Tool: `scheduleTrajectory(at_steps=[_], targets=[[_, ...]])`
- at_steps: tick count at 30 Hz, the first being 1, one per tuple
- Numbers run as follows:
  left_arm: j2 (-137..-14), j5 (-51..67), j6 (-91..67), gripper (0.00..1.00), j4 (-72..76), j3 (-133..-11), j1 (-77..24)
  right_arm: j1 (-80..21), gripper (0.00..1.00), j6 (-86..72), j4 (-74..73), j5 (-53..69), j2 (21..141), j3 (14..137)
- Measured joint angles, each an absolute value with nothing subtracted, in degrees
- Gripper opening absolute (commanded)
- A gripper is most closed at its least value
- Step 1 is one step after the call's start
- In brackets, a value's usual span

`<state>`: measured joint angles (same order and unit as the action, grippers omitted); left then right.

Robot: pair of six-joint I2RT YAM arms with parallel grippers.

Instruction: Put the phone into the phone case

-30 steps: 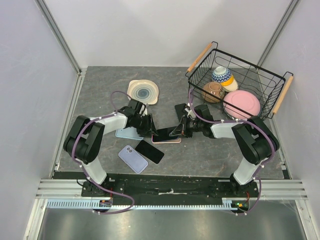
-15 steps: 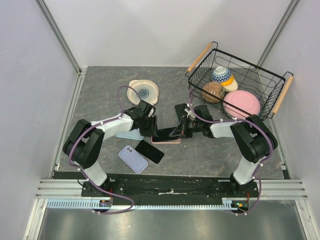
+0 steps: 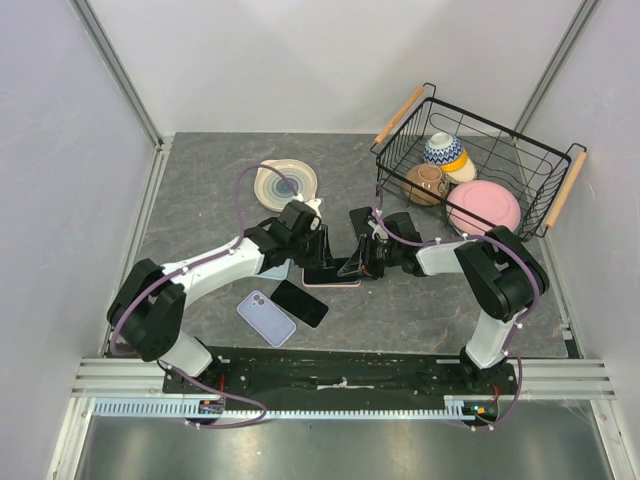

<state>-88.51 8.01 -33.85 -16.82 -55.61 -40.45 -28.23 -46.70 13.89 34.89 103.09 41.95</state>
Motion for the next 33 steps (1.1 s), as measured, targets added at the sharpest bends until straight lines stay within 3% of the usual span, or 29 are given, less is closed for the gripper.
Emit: scheduleTrajectory(at_steps=[6, 10, 33], targets=[[-88.68, 8.1, -34.63, 0.1, -13.54, -55.51, -40.86, -28.64, 0.42, -46.35, 12.4, 34.28, 103.02, 42.81], [-93.69, 9.08, -35.4, 0.02, -12.56, -55.33, -40.86, -29.52, 0.51, -45.5, 9.56, 32.49, 102.3, 44.07], [-97.89, 12.29, -40.84, 0.02, -9.26, -55.7, -38.15, -37.6, 0.72, -34.28, -14.59, 16.16, 100.33, 56.58]])
